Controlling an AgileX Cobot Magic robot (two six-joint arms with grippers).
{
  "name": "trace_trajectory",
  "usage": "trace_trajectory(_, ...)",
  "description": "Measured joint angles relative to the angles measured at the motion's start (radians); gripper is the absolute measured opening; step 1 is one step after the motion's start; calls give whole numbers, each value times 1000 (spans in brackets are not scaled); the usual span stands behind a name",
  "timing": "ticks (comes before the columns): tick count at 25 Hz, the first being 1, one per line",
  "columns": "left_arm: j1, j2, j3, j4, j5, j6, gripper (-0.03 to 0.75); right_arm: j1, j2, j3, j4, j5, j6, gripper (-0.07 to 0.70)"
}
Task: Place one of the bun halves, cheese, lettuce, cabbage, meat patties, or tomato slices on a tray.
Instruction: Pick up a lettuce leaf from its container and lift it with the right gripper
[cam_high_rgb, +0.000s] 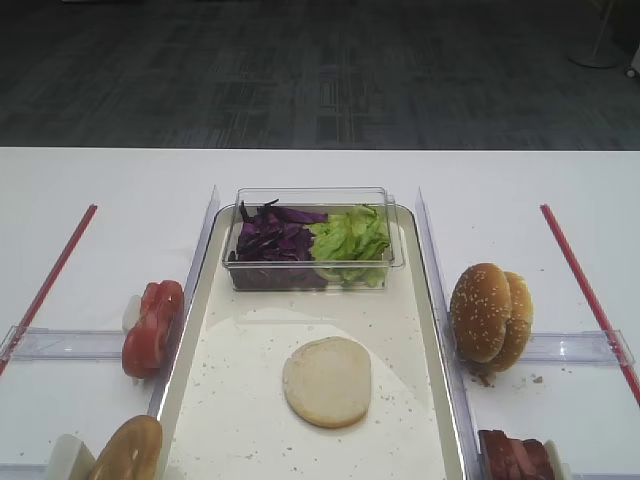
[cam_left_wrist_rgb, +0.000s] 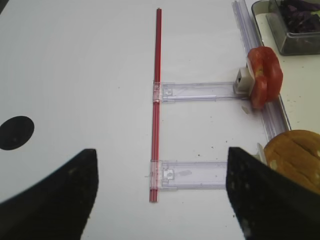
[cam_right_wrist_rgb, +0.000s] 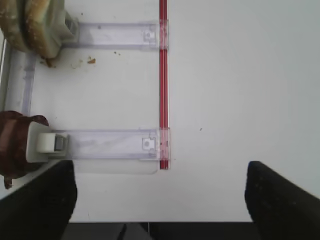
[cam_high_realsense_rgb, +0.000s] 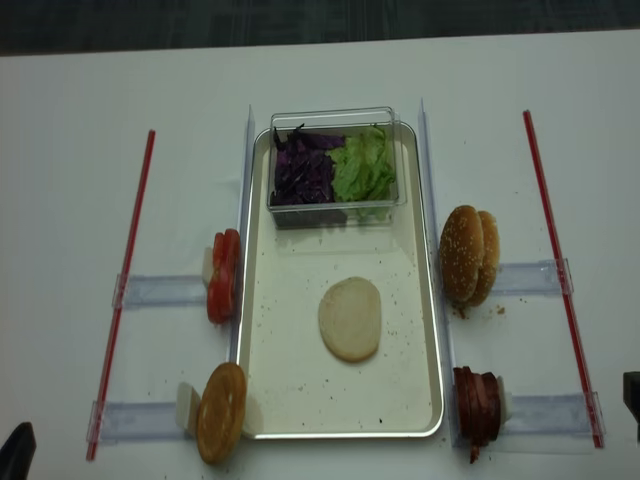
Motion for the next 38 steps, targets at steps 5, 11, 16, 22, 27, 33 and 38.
trace_trajectory(5, 0, 0, 0, 0, 0, 0, 491, 0, 185, -7, 0, 4, 6, 692)
trace_trajectory(11, 0, 0, 0, 0, 0, 0, 491, 0, 341, -8, 4, 0, 7, 692)
trace_trajectory(16, 0, 0, 0, 0, 0, 0, 491, 0, 431, -8, 11, -6, 8, 692)
trace_trajectory(22, 0, 0, 0, 0, 0, 0, 491, 0, 494, -22, 19, -14, 10, 692)
trace_trajectory(27, 0, 0, 0, 0, 0, 0, 491, 0, 578, -73, 24, -30, 11, 692)
trace_trajectory(33, 0, 0, 0, 0, 0, 0, 491, 0, 819, -243, 26, -59, 11, 692)
trace_trajectory(38, 0, 0, 0, 0, 0, 0, 491, 0, 1075, -463, 26, -62, 2, 692)
